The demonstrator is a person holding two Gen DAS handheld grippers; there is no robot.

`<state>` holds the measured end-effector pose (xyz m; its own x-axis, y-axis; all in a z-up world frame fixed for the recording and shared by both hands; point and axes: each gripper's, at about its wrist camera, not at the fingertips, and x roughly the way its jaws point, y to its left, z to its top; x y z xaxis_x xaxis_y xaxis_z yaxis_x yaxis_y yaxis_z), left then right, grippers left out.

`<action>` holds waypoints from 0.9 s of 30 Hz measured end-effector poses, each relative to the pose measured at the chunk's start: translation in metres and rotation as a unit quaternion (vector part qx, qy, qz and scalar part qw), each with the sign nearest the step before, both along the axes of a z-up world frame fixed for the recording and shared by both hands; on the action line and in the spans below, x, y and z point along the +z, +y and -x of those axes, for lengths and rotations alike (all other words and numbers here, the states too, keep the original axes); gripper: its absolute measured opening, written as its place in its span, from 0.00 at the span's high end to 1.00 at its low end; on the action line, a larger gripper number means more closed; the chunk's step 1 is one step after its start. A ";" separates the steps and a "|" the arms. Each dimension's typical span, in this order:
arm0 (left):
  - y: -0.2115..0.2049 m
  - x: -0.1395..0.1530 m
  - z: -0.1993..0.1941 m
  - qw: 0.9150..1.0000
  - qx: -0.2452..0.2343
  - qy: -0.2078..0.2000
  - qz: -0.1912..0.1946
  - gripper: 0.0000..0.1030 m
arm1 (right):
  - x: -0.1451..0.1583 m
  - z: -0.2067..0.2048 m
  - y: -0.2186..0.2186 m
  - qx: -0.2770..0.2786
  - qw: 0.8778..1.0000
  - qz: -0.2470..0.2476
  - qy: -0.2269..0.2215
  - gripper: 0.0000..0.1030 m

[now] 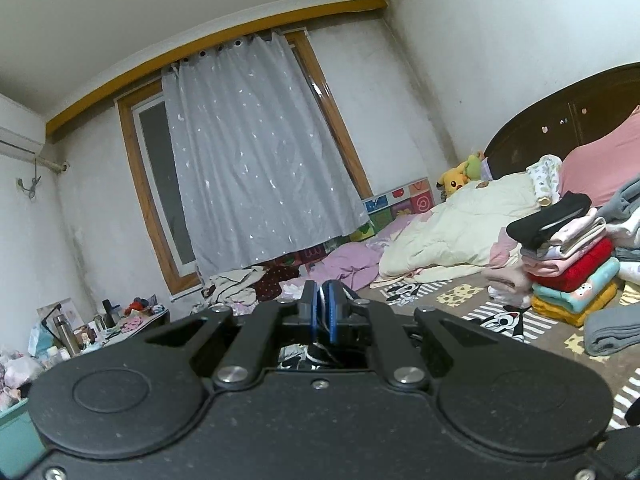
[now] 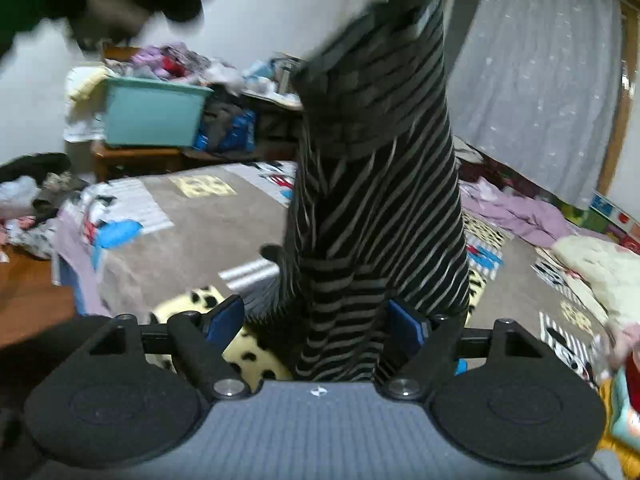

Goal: Fold clothes
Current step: 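Lift the striped garment off the pile with both grippers and shake it open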

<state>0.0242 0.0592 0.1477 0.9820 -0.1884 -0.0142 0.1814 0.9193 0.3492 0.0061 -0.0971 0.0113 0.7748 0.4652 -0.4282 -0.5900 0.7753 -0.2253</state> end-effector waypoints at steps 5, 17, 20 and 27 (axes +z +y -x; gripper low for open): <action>0.006 0.001 0.002 1.000 0.007 0.001 0.003 0.96 | -0.026 -0.005 0.001 -0.025 1.000 0.007 -0.003 0.54; 0.031 0.020 0.002 0.999 0.044 -0.026 -0.008 0.96 | 0.040 -0.028 -0.075 -0.058 0.994 -0.015 -0.086 0.95; 0.038 0.033 0.009 0.998 0.048 -0.044 -0.008 0.96 | 0.085 -0.024 -0.098 -0.068 0.989 -0.012 -0.130 0.95; 0.048 0.056 0.035 0.996 0.045 -0.078 -0.019 0.97 | 0.164 0.004 -0.126 -0.062 0.976 -0.011 -0.207 0.95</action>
